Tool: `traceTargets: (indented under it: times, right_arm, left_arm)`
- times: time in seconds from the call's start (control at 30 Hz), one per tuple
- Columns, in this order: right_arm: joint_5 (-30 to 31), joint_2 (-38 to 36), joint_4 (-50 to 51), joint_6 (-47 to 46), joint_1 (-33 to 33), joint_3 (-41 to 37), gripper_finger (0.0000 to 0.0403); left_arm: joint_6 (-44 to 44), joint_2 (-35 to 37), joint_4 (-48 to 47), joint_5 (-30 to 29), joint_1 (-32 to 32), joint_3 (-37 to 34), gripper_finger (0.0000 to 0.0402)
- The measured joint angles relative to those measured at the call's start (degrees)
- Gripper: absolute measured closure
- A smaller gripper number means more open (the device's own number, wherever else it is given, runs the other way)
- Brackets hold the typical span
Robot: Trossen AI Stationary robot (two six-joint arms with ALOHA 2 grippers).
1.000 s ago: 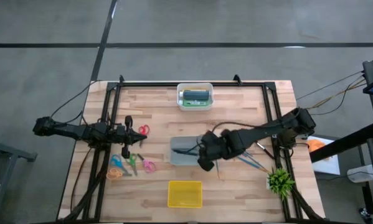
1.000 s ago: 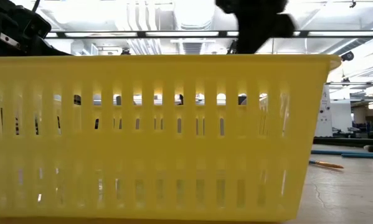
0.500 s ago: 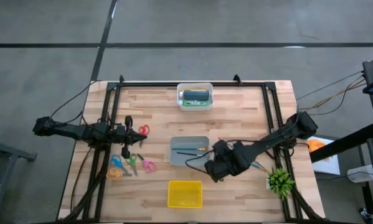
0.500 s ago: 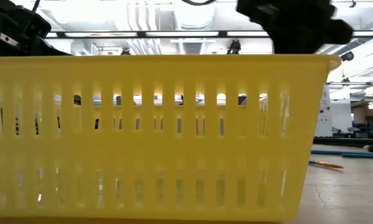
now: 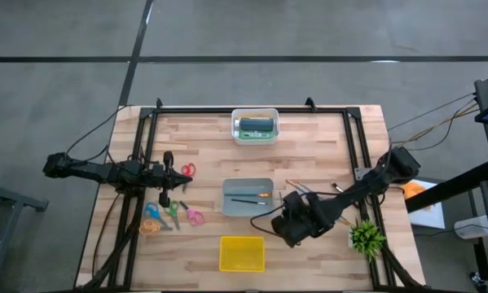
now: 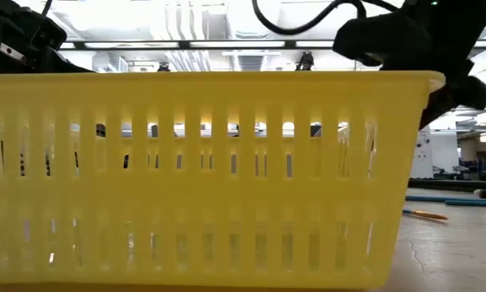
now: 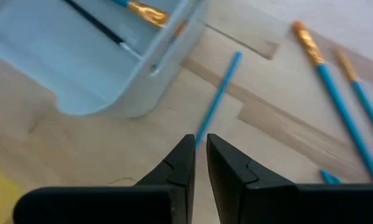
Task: Pick & Place Paint Supplies
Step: Put the blue paint brush into the gray bin
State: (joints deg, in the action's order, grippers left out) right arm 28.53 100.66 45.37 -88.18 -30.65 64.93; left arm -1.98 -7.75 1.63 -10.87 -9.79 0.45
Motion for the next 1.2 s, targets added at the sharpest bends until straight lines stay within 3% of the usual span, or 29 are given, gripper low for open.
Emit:
traceTargets:
  times: [0.23, 0.43, 0.57, 0.73, 1.2]
  right_arm:
    - [-0.06, -2.68, -12.87, 1.21, -0.11, -8.43, 0.0358]
    - [-0.50, -3.57, -20.10, 4.32, -0.09, -12.76, 0.0303]
    - [-0.54, -3.15, -20.33, 5.88, -0.09, -12.88, 0.0284]
    - [-0.48, -2.01, -19.90, 11.22, 0.47, -12.90, 0.0282]
    - [0.40, 3.37, -20.05, 14.54, 0.90, -12.29, 0.0282]
  left_arm:
    - [-0.01, 0.00, 0.00, 0.00, 0.00, -0.02, 0.0401]
    - [0.00, 0.02, 0.00, 0.00, 0.01, -0.02, 0.0401]
    - [-0.02, 0.04, 0.00, 0.00, 0.01, 0.00, 0.0401]
    - [-0.01, 0.03, 0.00, 0.00, 0.01, -0.01, 0.0401]
    - [-0.01, 0.01, 0.00, 0.00, 0.01, 0.00, 0.0401]
